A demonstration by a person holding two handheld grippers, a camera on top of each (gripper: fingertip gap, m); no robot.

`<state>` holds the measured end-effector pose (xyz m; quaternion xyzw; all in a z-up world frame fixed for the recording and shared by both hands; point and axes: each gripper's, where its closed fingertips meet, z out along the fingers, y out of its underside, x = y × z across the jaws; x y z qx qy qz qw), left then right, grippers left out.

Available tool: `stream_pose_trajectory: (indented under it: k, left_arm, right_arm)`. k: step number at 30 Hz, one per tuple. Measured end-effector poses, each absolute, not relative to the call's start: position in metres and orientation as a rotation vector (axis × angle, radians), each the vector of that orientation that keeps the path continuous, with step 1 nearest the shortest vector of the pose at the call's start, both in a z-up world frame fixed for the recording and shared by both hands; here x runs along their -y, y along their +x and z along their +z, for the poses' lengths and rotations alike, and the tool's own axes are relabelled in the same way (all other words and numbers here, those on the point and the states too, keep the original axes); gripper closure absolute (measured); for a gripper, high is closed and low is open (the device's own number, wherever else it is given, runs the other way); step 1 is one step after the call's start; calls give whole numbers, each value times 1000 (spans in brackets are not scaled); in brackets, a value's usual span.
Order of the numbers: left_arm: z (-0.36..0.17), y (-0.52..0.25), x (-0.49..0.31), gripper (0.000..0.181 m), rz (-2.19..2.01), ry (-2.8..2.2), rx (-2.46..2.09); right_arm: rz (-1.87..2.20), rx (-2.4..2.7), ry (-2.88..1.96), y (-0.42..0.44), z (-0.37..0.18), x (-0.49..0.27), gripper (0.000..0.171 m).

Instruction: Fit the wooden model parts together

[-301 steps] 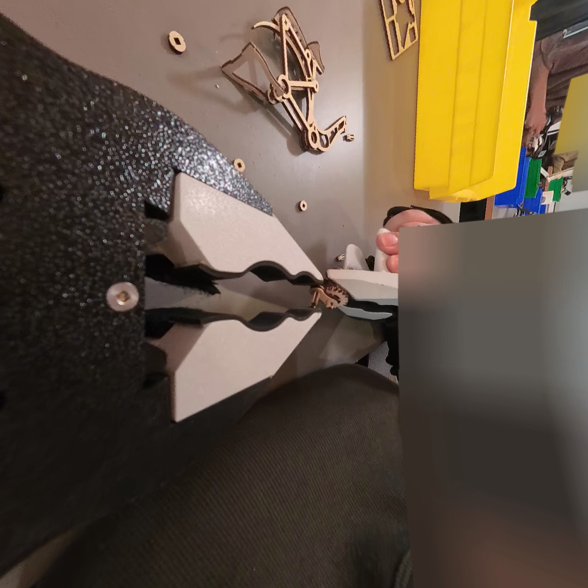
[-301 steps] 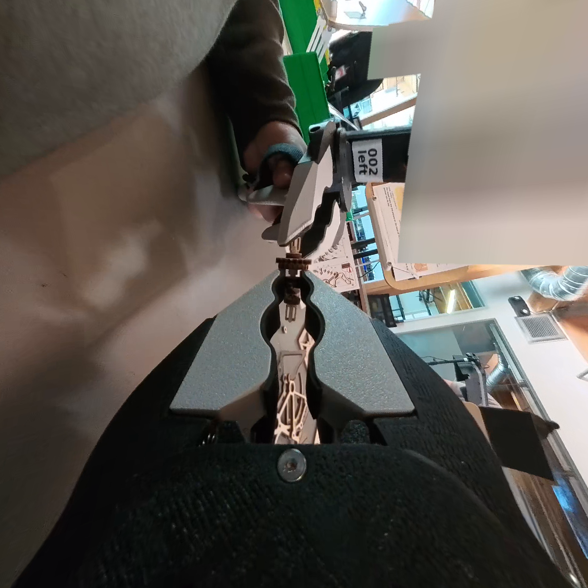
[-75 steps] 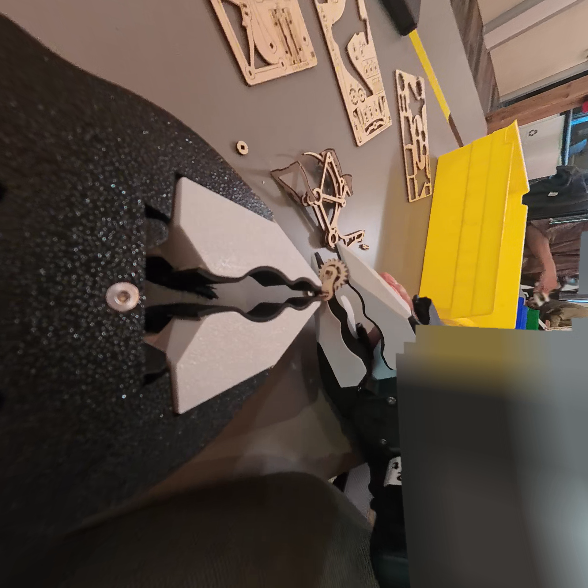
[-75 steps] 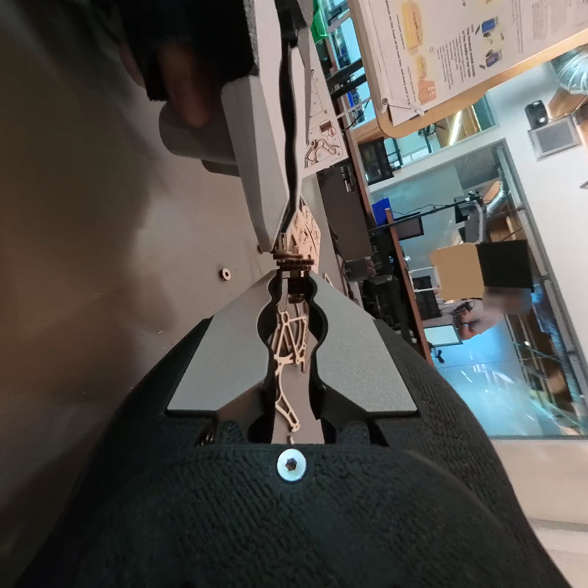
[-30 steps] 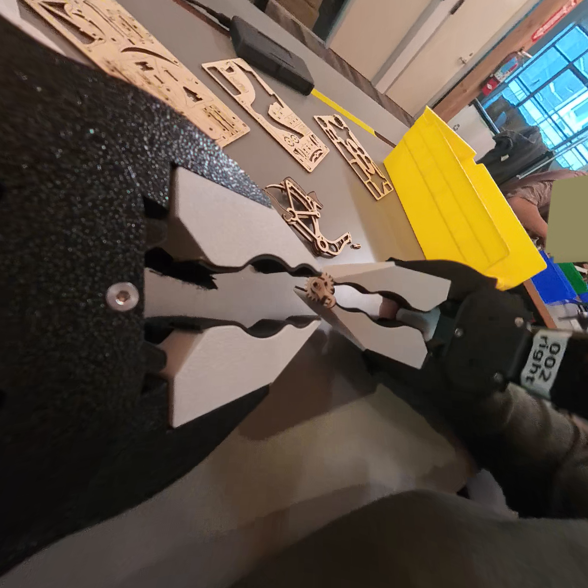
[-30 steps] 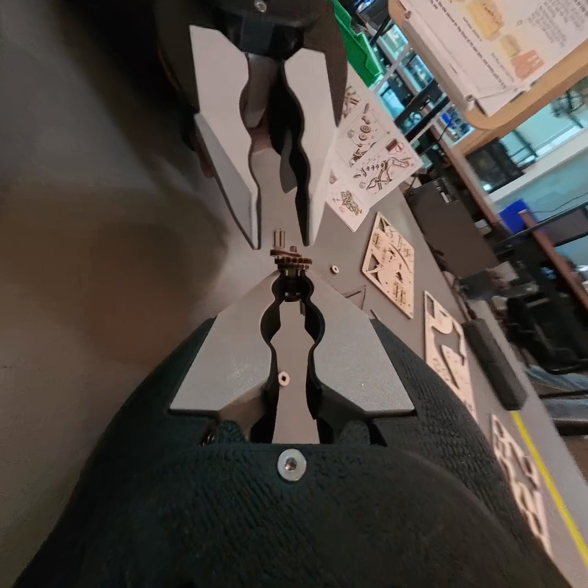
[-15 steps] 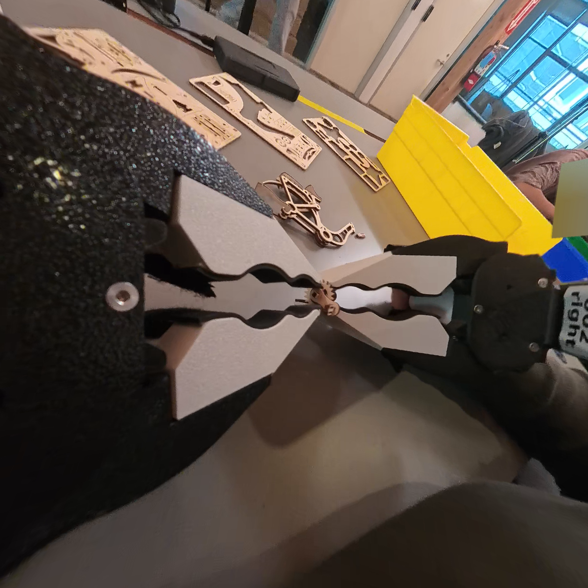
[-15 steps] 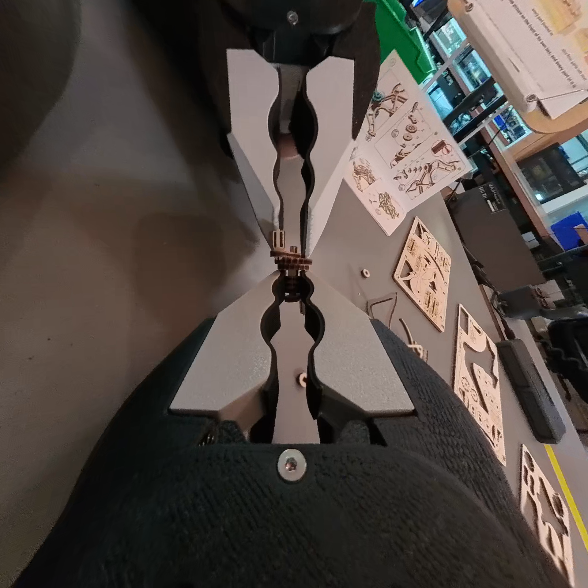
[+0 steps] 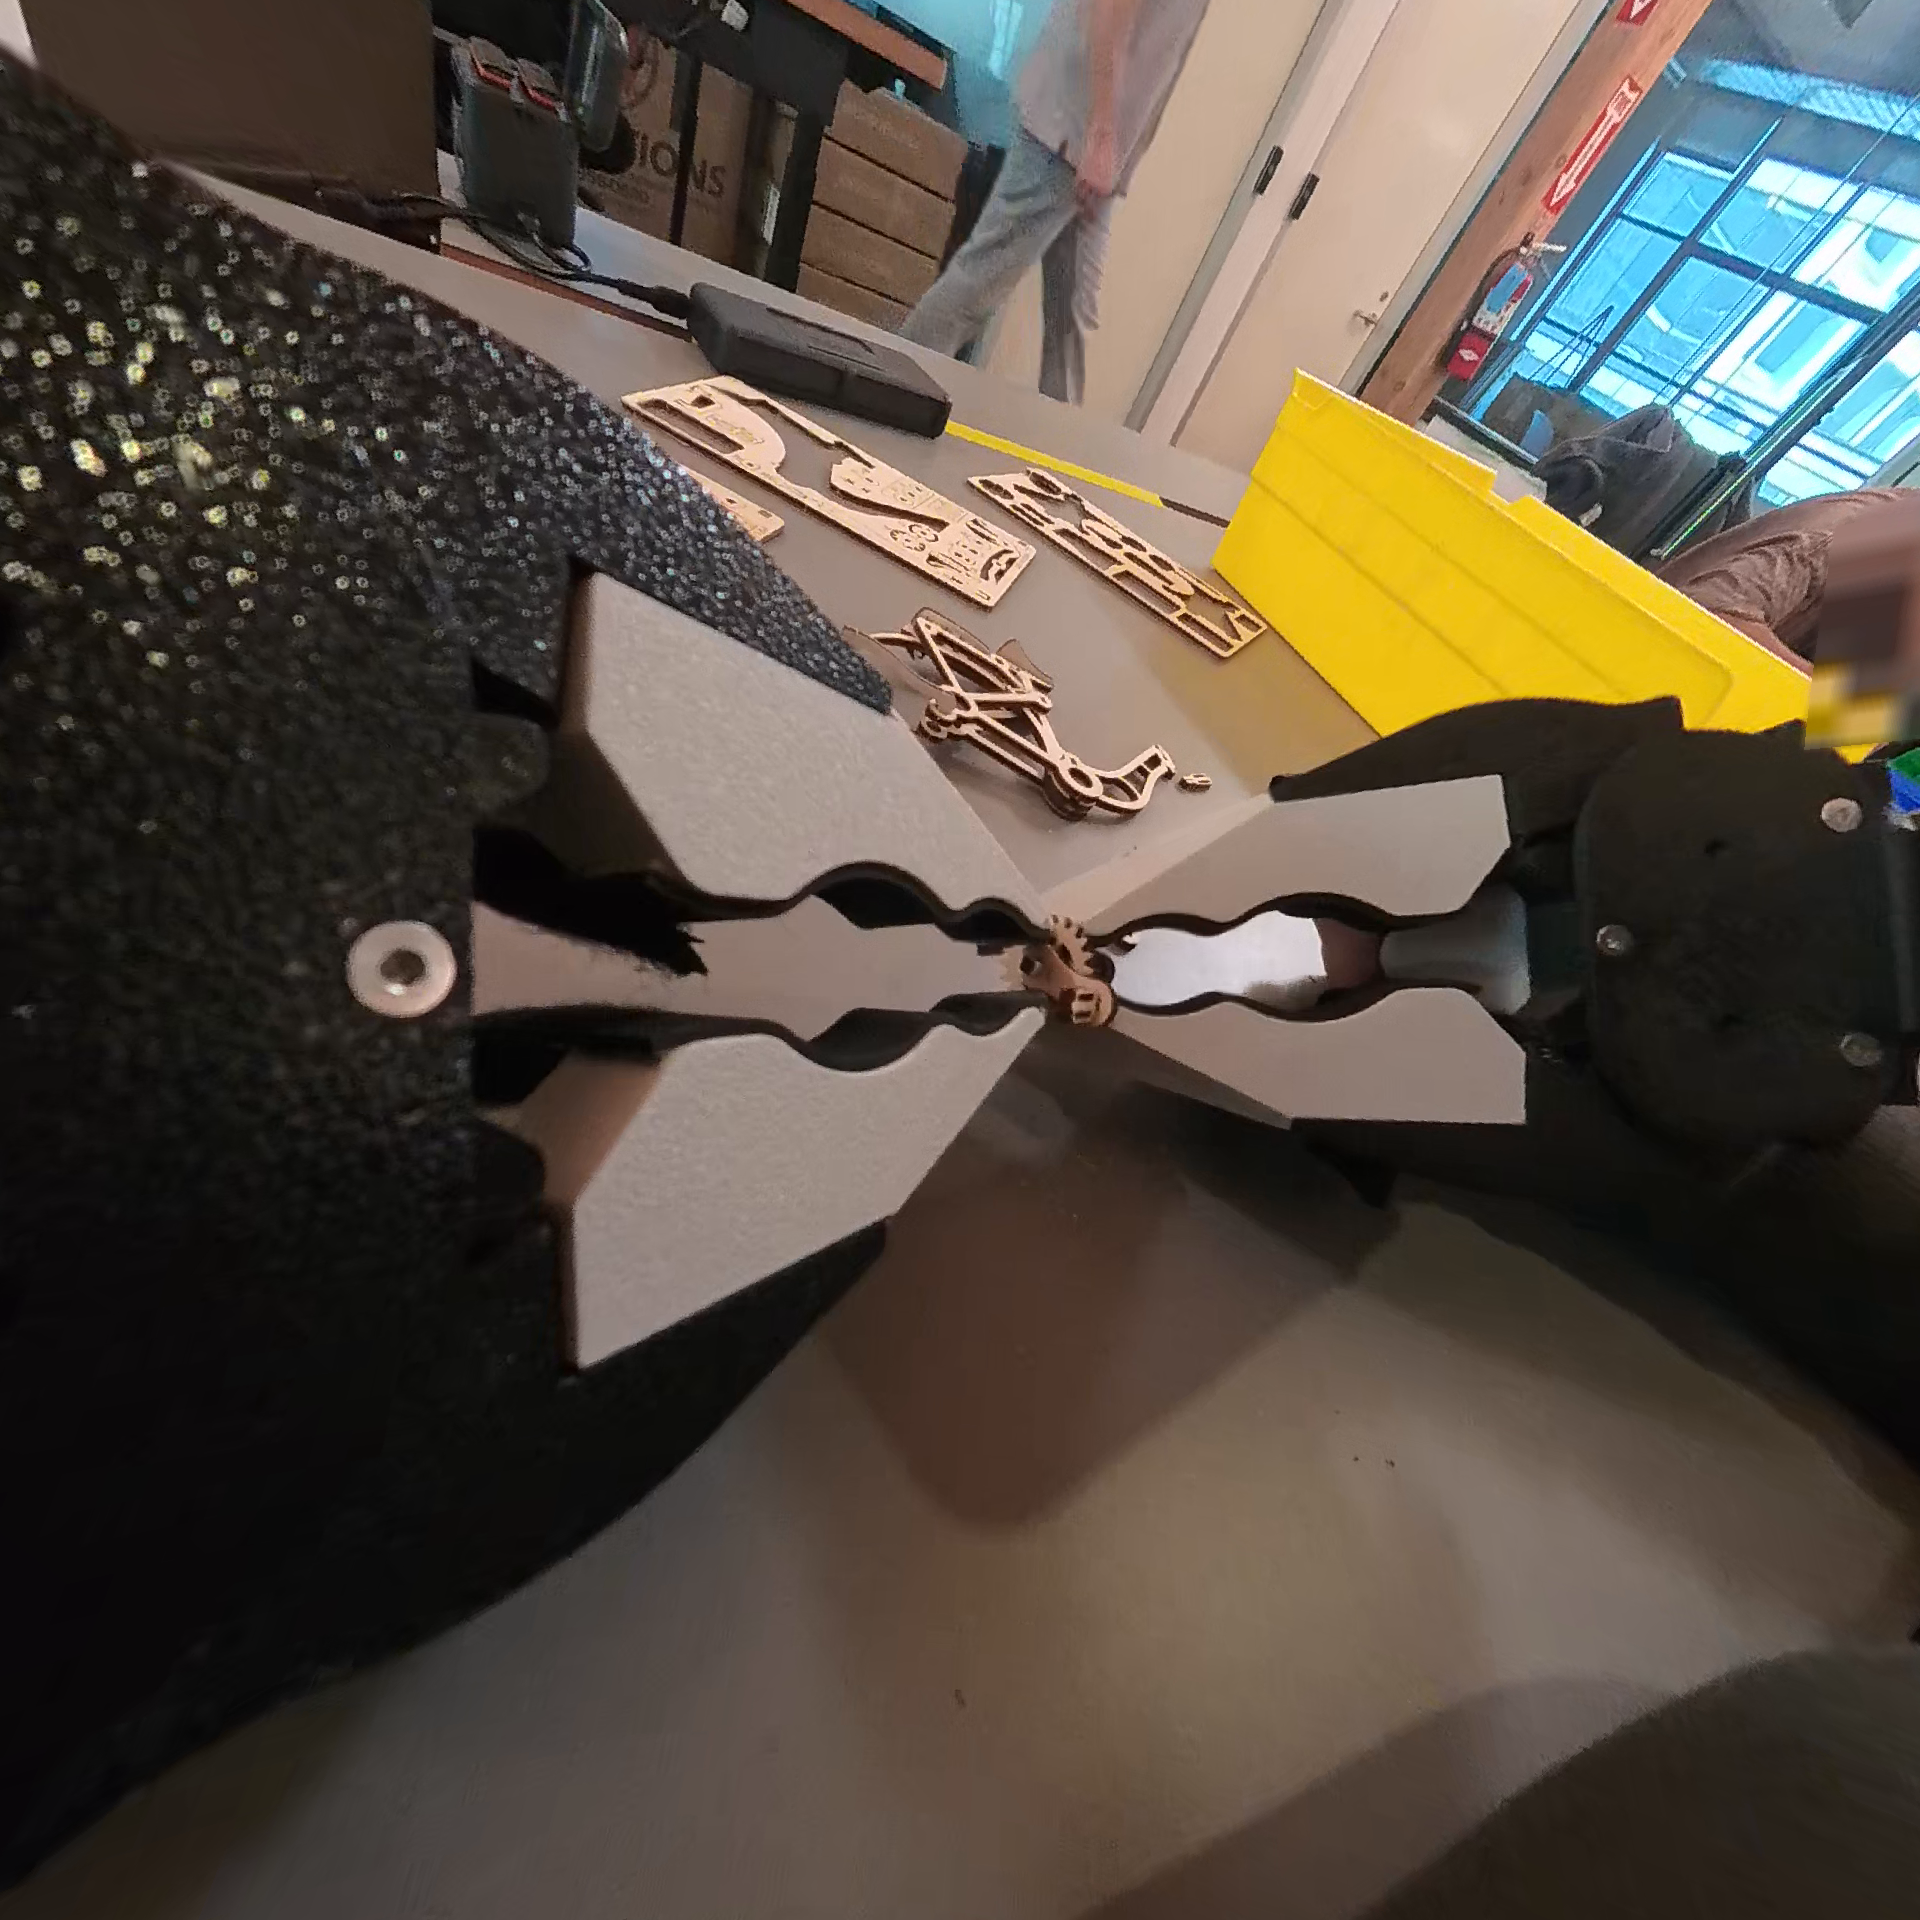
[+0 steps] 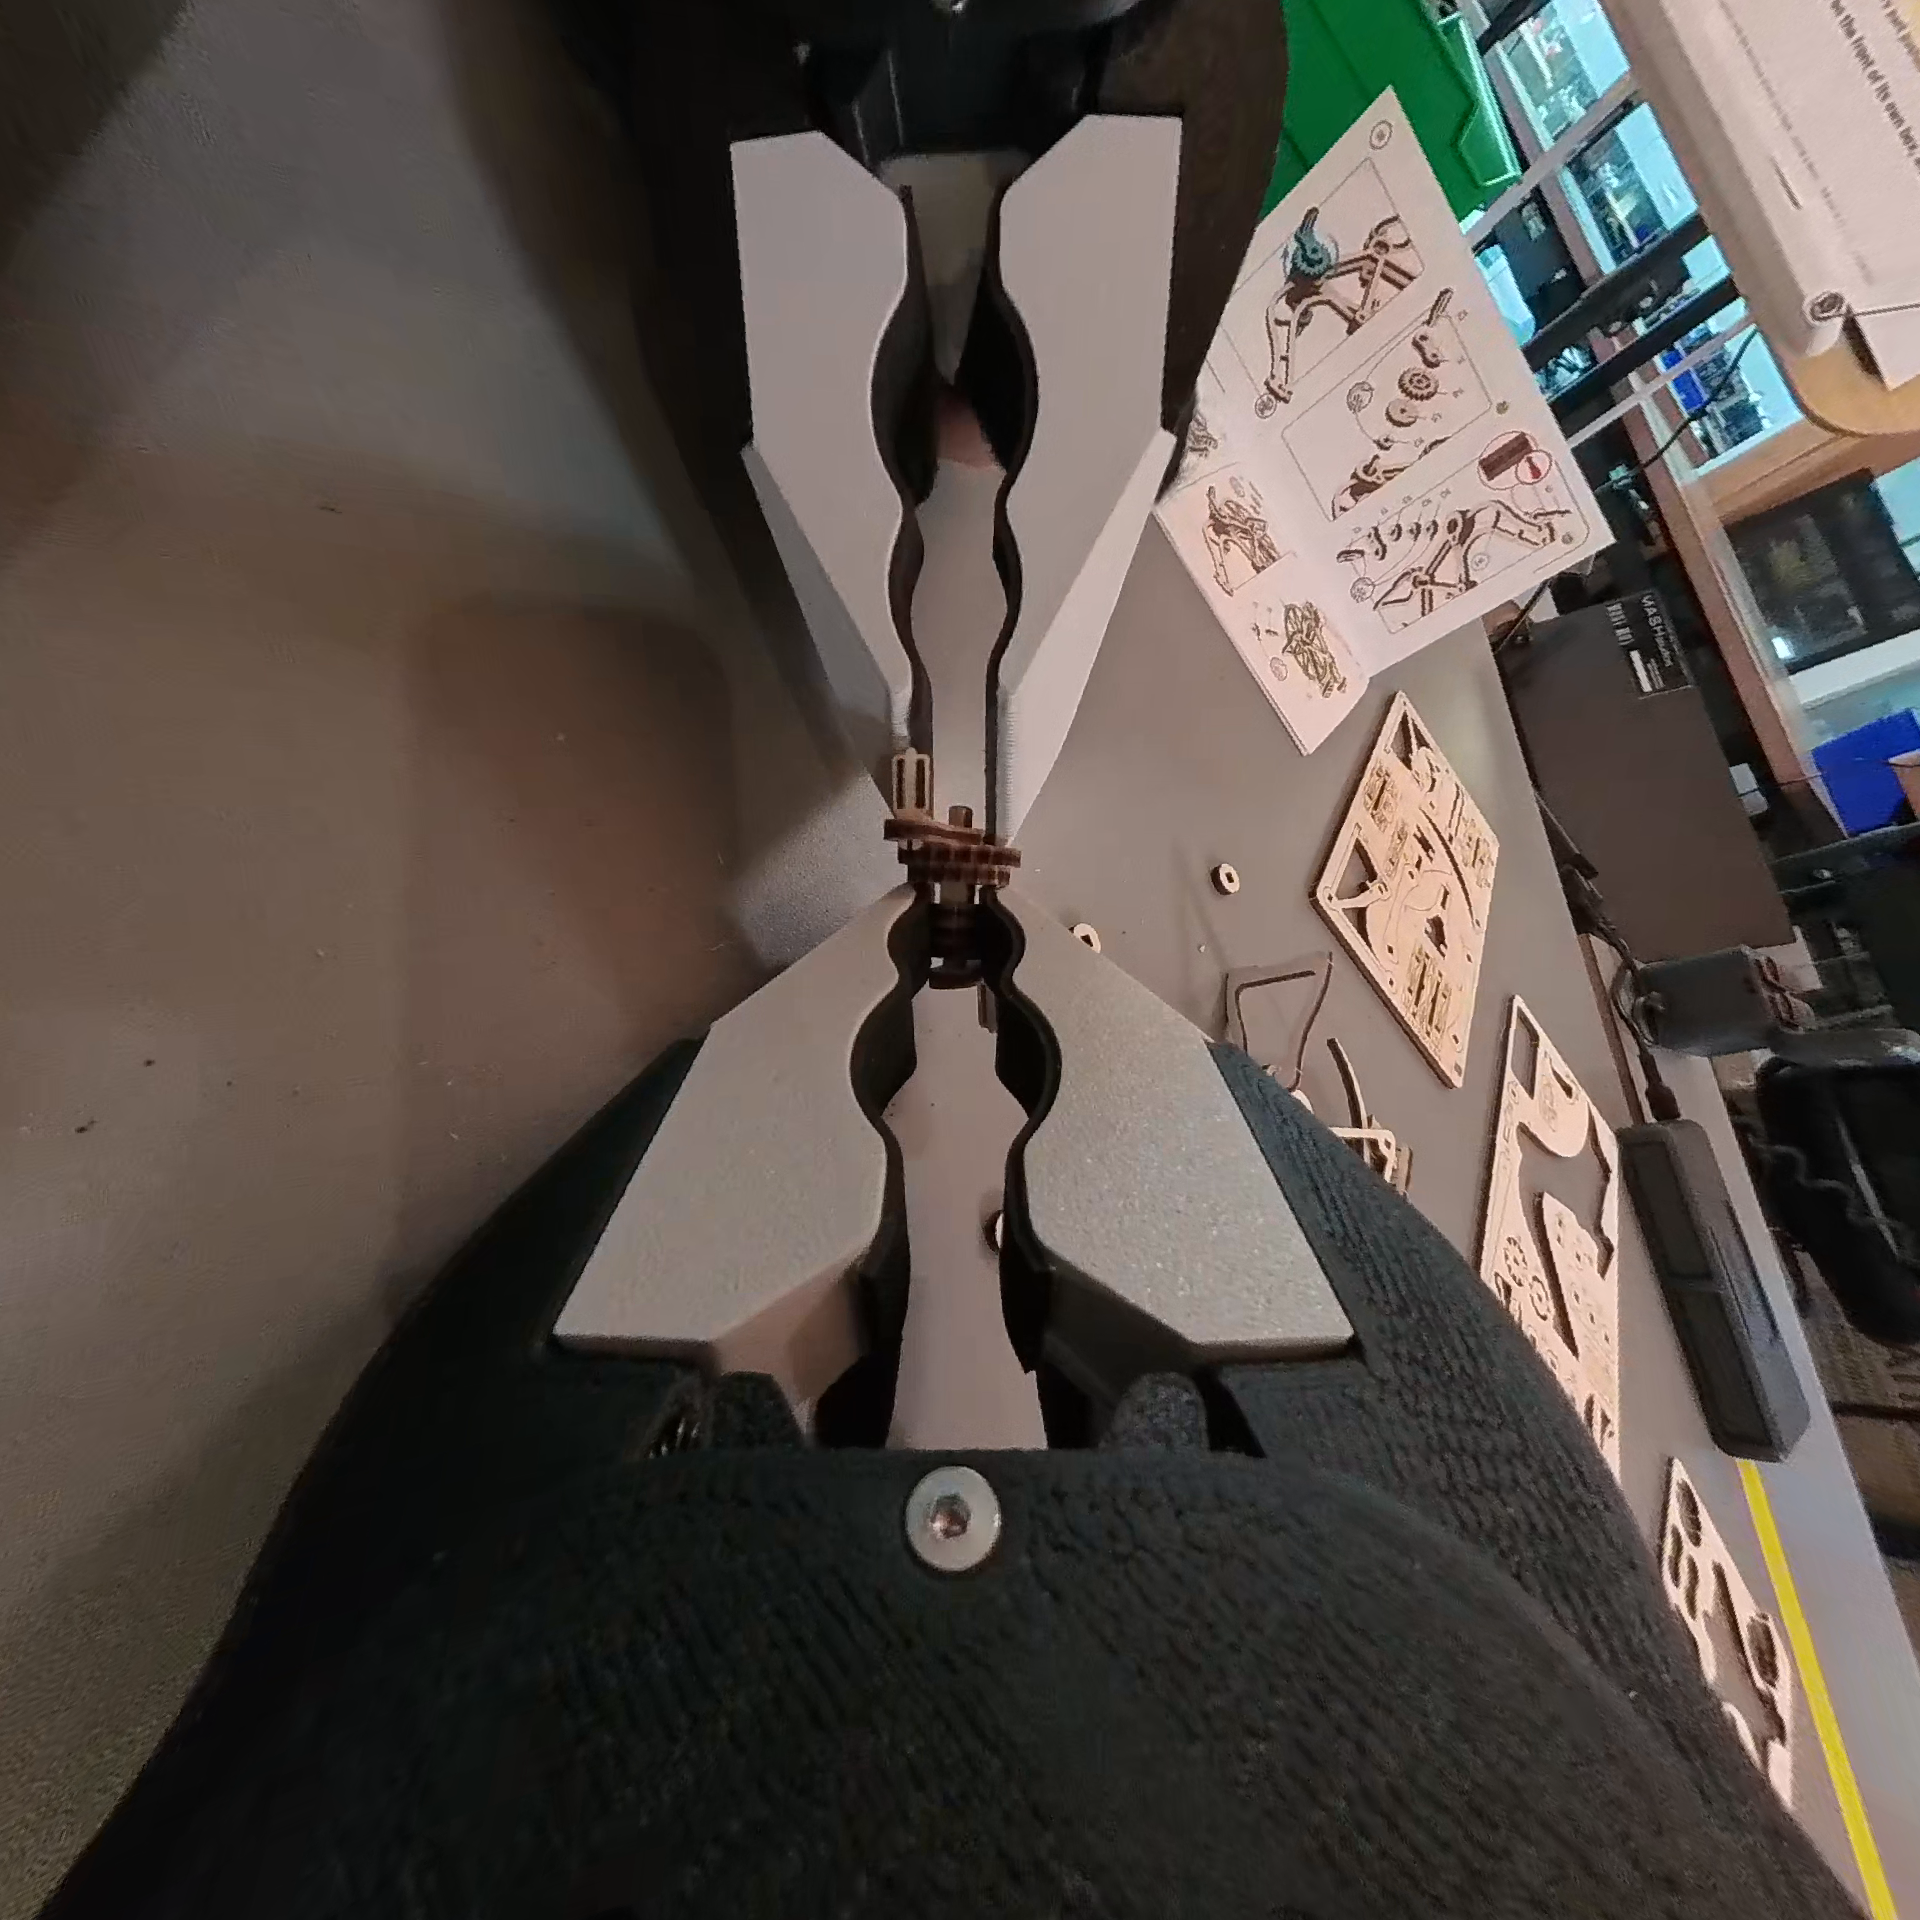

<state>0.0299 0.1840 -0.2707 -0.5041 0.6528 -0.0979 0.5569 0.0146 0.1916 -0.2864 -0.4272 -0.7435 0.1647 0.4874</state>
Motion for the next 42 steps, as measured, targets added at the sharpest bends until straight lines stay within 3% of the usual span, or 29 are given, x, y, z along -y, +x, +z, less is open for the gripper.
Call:
stream_pose_trajectory:
  k: [21, 30, 35, 42]
  left_arm:
    - [-261, 10, -182, 181, -102, -1158, -1533]
    - [-263, 14, -177, 181, -280, -1193, -1489]
    - [-273, 18, -173, 158, -296, -1205, -1546]
    - [-275, 27, -168, 154, -308, -1181, -1569]
  right_arm:
    - [319, 1766, -1080, 19, -287, -197, 165]
    - [388, 1778, -1101, 12, -286, -190, 164]
    - [387, 1789, -1082, 11, -287, -188, 164]
    - [415, 1814, -1054, 6, -287, -180, 165]
